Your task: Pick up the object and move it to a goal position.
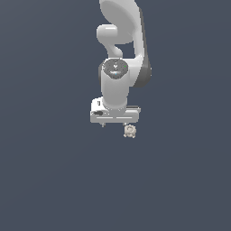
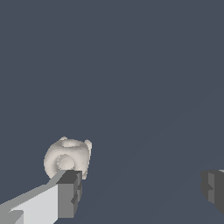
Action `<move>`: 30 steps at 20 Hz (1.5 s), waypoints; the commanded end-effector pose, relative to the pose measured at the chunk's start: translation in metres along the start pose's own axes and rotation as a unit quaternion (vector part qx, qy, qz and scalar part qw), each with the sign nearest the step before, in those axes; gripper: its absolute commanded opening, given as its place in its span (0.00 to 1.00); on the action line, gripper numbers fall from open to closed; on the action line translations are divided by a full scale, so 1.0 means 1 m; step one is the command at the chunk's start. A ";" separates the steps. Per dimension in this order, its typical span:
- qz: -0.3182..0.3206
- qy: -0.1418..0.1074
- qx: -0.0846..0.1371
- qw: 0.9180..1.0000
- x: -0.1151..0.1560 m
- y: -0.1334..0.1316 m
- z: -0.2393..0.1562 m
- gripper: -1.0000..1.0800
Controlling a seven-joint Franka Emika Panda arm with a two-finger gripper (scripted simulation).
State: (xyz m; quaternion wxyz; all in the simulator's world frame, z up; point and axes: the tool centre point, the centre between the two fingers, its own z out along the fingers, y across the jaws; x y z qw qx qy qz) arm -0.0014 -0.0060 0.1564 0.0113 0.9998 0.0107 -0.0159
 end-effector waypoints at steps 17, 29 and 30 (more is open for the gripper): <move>-0.021 -0.008 0.008 1.000 -0.001 -0.013 0.005 0.96; 0.017 0.002 0.009 1.000 -0.014 -0.048 0.032 0.96; 0.022 0.004 0.009 1.000 -0.016 -0.053 0.036 0.96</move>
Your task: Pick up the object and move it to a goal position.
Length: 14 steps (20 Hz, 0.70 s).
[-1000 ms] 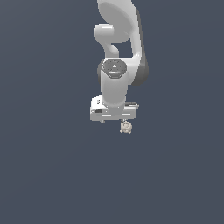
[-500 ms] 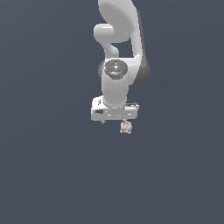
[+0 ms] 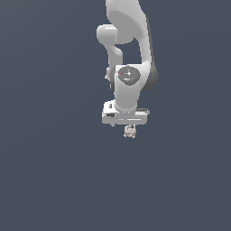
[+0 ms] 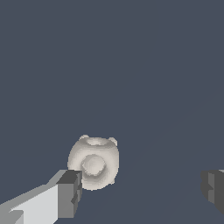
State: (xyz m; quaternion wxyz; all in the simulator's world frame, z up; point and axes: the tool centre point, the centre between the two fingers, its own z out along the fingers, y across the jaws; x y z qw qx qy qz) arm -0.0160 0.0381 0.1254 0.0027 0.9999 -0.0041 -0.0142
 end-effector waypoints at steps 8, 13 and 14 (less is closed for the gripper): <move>0.044 0.011 0.003 0.999 -0.021 -0.036 0.030 0.96; 0.053 0.014 0.003 0.999 -0.026 -0.043 0.036 0.96; 0.053 0.014 0.003 0.998 -0.026 -0.044 0.036 0.96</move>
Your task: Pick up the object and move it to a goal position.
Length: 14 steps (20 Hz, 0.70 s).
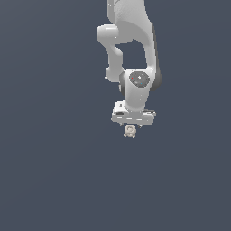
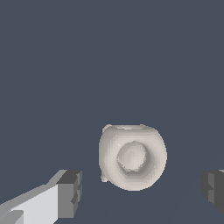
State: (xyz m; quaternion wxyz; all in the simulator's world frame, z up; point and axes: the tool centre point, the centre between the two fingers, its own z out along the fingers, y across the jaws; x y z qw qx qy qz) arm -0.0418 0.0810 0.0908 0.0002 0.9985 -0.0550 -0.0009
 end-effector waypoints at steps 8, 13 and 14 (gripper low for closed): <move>0.001 0.000 0.000 1.000 -0.001 -0.001 0.013 0.96; 0.002 0.001 0.000 1.000 -0.002 -0.001 0.037 0.96; 0.002 0.001 0.000 1.000 -0.002 -0.001 0.041 0.96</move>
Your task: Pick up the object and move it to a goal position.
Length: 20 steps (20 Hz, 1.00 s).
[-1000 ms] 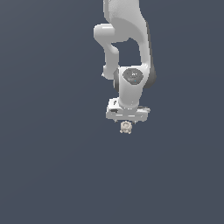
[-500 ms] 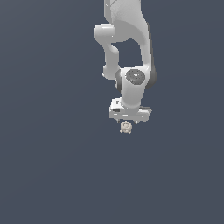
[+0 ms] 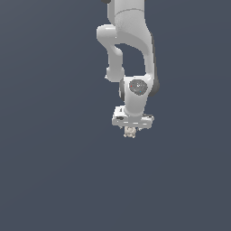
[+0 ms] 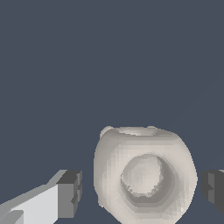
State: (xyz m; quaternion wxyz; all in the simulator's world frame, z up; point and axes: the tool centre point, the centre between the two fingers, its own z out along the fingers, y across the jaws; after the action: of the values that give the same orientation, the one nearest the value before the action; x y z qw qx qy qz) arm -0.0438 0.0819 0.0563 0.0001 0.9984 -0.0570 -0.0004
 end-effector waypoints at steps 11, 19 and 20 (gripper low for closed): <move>0.000 0.000 0.000 1.000 0.001 -0.001 0.017 0.00; 0.001 0.001 0.000 1.000 0.001 0.000 0.015 0.00; 0.001 0.001 0.000 1.000 0.001 0.000 0.013 0.00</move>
State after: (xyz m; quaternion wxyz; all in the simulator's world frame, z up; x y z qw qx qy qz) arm -0.0430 0.0820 0.0415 0.0000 0.9983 -0.0578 -0.0001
